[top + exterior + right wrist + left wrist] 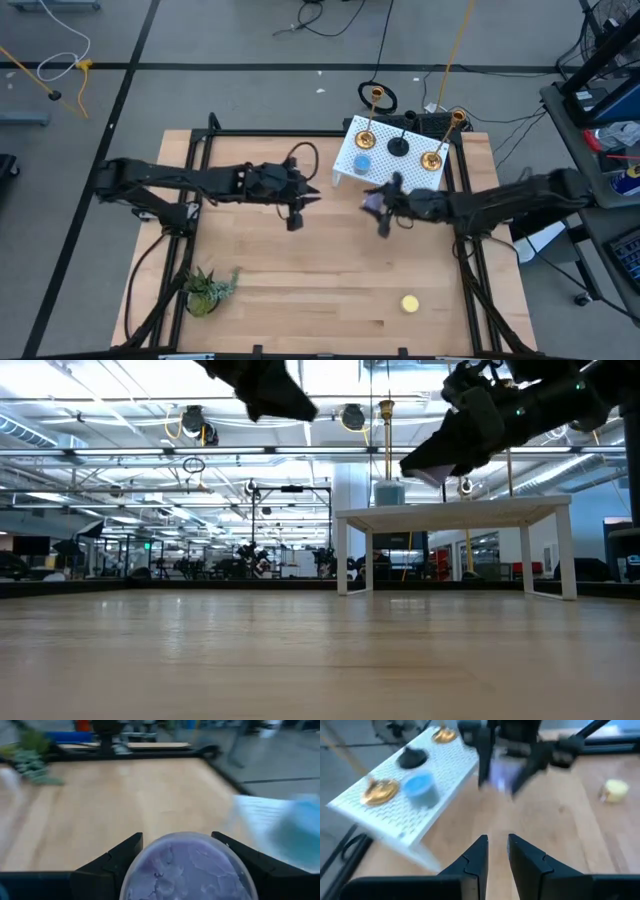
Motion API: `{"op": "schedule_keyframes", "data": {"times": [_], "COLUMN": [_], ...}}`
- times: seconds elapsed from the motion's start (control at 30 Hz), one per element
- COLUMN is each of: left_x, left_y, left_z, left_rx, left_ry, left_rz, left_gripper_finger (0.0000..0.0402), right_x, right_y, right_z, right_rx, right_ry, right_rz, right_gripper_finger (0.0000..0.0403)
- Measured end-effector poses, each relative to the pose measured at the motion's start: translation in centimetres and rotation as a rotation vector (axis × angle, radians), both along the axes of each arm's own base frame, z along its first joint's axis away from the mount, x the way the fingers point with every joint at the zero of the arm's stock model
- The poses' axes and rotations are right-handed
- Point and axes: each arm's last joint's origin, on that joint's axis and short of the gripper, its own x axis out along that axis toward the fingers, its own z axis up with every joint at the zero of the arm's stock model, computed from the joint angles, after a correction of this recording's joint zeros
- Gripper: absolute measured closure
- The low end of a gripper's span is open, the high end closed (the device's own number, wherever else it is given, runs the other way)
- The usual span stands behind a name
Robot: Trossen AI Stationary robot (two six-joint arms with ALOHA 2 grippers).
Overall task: Pick & Place candle stick holders
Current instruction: Put the purple scented candle on the shelf aligned with the blue scented candle
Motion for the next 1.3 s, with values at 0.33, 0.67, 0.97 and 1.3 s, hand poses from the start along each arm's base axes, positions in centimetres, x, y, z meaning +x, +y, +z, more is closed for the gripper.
{"op": "schedule_keyframes", "data": {"times": [0.33, 0.67, 0.97, 1.3], "left_x": [-1.7, -1.8, -2.1, -2.8], "left_y": [0.2, 0.5, 0.7, 0.7], "left_z": [1.3, 1.5, 1.8, 2.0], "left_rx": [0.029, 0.128, 0.167, 0.15], "left_ry": [-0.006, 0.0, 0.003, 0.021], "left_rz": [0.056, 0.145, 0.191, 0.199], "left_gripper_finger": [0.0321, 0.0321, 0.0321, 0.0321], "right_x": [-4.4, -4.8, -4.1, -4.2], "right_y": [-4.8, -7.0, -7.5, -7.5], "right_z": [2.3, 1.3, 0.1, 1.3], "right_rx": [-0.063, 0.061, 0.034, -0.032], "right_ry": [0.045, 0.088, 0.171, 0.089], "right_rz": [-0.292, -0.332, -0.33, -0.312], "right_gripper_finger": [0.0182, 0.0184, 0.0167, 0.0133]}}
